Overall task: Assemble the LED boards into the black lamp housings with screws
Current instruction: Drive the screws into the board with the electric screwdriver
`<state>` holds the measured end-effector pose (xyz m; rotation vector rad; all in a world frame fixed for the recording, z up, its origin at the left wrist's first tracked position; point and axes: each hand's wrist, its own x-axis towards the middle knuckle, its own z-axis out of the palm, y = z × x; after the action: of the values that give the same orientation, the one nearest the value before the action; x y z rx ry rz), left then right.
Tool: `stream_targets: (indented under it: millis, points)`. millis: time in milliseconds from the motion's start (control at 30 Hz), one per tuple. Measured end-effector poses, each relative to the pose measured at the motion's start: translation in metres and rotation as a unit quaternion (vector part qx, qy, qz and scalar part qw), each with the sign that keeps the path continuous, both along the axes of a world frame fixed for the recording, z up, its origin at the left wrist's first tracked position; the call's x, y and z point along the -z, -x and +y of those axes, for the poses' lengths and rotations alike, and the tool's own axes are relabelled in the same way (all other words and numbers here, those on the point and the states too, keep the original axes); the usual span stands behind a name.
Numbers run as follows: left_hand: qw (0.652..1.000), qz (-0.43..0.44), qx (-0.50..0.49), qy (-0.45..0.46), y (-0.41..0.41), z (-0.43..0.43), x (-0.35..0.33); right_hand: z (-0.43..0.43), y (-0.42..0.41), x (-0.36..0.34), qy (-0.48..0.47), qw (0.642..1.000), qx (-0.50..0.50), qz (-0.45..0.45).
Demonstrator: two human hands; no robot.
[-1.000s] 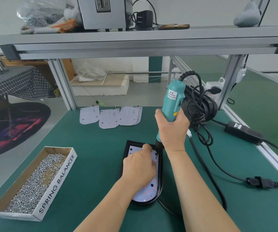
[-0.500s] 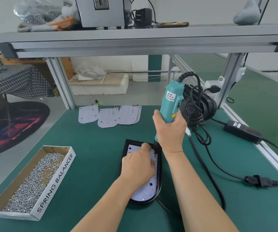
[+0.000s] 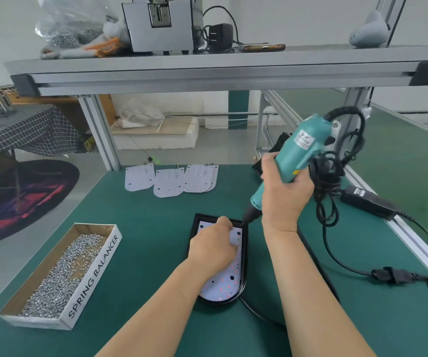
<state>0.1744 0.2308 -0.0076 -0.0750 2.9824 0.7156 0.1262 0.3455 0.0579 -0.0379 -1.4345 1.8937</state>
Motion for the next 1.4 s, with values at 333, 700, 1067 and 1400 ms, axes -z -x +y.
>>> stream_targets:
  millis: [333, 700, 1067, 1400]
  points:
    - [0.825, -0.074, -0.11, -0.55, -0.025, -0.031, -0.026, 0.01, -0.031, 0.007, 0.166, 0.981, 0.007, -0.1]
    - [0.721, -0.083, -0.151, -0.671, -0.049, -0.038, -0.028, -0.007, -0.056, -0.014, 0.202, 0.979, 0.012, -0.035]
    - [0.635, -0.126, -0.133, -0.751, -0.061, -0.042, -0.029, -0.01, -0.065, -0.019, 0.186, 0.982, 0.019, -0.031]
    - [0.65, -0.107, -0.13, -0.741, -0.063, -0.04, -0.029, -0.011, -0.068, -0.021, 0.188, 0.982, 0.012, -0.023]
